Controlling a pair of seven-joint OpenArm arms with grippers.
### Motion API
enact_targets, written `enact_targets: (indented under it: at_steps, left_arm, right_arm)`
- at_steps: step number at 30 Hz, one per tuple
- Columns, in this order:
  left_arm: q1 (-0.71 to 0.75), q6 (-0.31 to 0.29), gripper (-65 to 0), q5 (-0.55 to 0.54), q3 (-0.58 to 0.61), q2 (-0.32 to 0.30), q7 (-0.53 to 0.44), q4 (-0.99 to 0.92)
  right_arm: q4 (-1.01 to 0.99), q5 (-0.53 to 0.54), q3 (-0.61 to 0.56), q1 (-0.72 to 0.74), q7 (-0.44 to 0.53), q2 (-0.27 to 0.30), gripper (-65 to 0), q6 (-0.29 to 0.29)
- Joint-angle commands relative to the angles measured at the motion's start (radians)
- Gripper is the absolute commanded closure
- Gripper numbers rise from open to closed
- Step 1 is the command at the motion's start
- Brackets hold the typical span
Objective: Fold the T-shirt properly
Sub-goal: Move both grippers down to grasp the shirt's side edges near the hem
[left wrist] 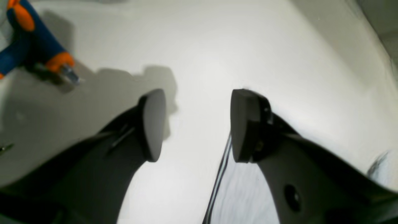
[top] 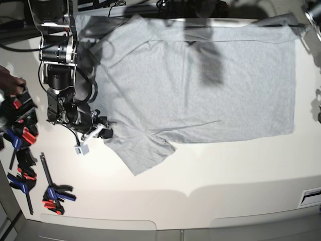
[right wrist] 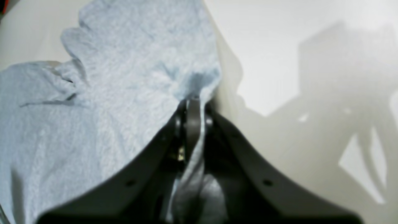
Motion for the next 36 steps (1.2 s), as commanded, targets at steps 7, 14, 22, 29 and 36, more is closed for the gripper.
enact_targets:
  at_steps: [7,14,22,29,36]
  left_arm:
    - [-0.161,-0.072,-30.9,-0.060,-0.003,0.000,0.003,-0.293]
    - [-0.200,-0.072,-30.9,-0.011,-0.003,0.083,-0.027,-0.348]
    - [-0.235,-0.071,-30.9,0.030,0.112,0.156,-0.061,-0.348]
    - [-0.268,-0.071,-30.2,0.030,0.281,0.164,-0.095,-0.348]
    - [-0.285,-0.071,-11.8,0.030,0.283,0.164,-0.095,-0.348]
  right_arm:
    - [0.006,-0.022,-0.001,0.014,-0.021,0.011,0.0,-0.010]
    - [0.006,-0.022,-0.001,0.014,-0.021,0.011,0.0,-0.010]
    - [0.006,-0.022,-0.001,0.014,-0.019,0.011,0.0,-0.010]
    - [0.006,-0.022,-0.001,0.014,-0.020,0.011,0.0,-0.010]
    - [0.006,-0.022,-0.001,0.014,-0.020,0.011,0.0,-0.010]
